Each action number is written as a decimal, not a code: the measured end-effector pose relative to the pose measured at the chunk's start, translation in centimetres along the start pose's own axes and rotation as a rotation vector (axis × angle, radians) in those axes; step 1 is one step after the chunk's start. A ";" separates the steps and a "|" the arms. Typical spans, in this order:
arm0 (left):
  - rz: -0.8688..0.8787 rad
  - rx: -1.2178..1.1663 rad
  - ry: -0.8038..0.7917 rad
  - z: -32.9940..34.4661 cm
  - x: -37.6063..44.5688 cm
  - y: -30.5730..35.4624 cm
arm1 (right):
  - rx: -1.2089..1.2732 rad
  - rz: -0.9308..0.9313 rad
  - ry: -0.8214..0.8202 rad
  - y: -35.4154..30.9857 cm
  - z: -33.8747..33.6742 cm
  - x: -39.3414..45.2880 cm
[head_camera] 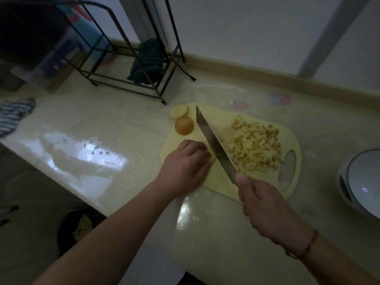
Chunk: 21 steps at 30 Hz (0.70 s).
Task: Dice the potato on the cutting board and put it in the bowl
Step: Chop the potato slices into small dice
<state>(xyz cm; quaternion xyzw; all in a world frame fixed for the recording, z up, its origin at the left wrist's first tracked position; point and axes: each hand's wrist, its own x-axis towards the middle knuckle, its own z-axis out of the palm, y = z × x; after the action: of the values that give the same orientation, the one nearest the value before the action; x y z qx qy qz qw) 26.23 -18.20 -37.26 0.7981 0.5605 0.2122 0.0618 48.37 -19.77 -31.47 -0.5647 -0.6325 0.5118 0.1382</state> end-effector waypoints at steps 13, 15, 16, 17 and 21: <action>0.007 -0.011 -0.023 0.3 0.0 -0.2 | -0.105 -0.085 0.047 0.2 0.5 -1.2; 0.008 -0.025 -0.018 0.3 0.0 -0.3 | -0.125 -0.088 0.054 0.4 0.4 -1.5; 0.011 -0.030 -0.017 0.3 0.0 -0.3 | -0.135 -0.087 0.056 0.4 0.4 -1.6; 0.015 -0.033 -0.014 0.3 0.0 -0.3 | -0.145 -0.084 0.056 0.4 0.4 -1.7; 0.027 -0.052 0.018 0.4 0.0 -0.4 | -0.168 -0.074 0.044 0.2 0.6 -1.0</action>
<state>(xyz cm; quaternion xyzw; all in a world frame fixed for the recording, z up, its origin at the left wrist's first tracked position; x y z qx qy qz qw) 26.07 -17.98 -37.69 0.8017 0.5446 0.2348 0.0744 48.38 -20.99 -31.51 -0.5616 -0.6905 0.4389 0.1231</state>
